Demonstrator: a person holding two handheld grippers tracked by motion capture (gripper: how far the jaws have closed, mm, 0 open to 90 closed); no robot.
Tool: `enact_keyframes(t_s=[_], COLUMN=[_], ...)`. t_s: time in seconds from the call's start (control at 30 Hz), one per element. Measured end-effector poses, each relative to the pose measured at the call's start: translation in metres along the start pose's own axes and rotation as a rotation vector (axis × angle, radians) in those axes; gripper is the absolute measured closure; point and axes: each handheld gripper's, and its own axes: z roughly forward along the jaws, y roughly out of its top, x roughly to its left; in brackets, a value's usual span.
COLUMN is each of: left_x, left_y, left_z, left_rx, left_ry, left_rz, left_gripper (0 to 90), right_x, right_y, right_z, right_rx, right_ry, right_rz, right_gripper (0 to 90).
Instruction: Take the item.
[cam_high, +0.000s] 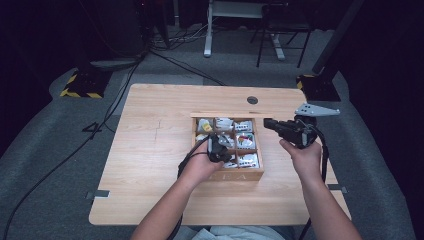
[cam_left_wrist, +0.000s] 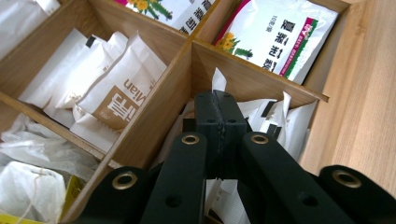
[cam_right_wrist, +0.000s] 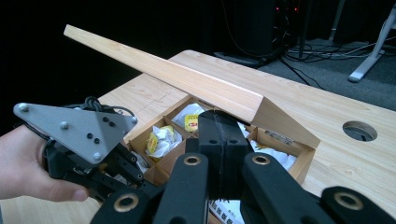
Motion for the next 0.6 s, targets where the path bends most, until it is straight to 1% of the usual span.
enact_keyframes(t_s=[0.07, 0.17, 0.3, 0.4, 0.6], left_x=[0.001, 0.001, 0.000, -0.002, -0.004], left_y=[0.001, 0.001, 0.003, 0.006, 0.011], left_z=[-0.002, -0.005, -0.010, -0.015, -0.027], left_rx=[-0.008, -0.017, -0.033, -0.045, -0.079], left_ry=[-0.001, 0.003, 0.018, 0.021, 0.028], left_rz=[0.009, 0.006, 0.013, 0.023, 0.026], left_gripper=[90.0, 90.0, 90.0, 90.0, 90.0], right_x=[0.000, 0.000, 0.000, 0.000, 0.000], right_y=[0.000, 0.000, 0.000, 0.000, 0.000], right_z=[0.000, 0.000, 0.000, 0.000, 0.000], right_rx=[0.000, 0.001, 0.000, 0.000, 0.000], right_ry=[-0.001, -0.002, 0.000, -0.002, -0.002], right_rz=[-0.002, -0.002, -0.001, 0.000, -0.001], right_gripper=[89.7, 89.7, 89.7, 89.7, 89.7])
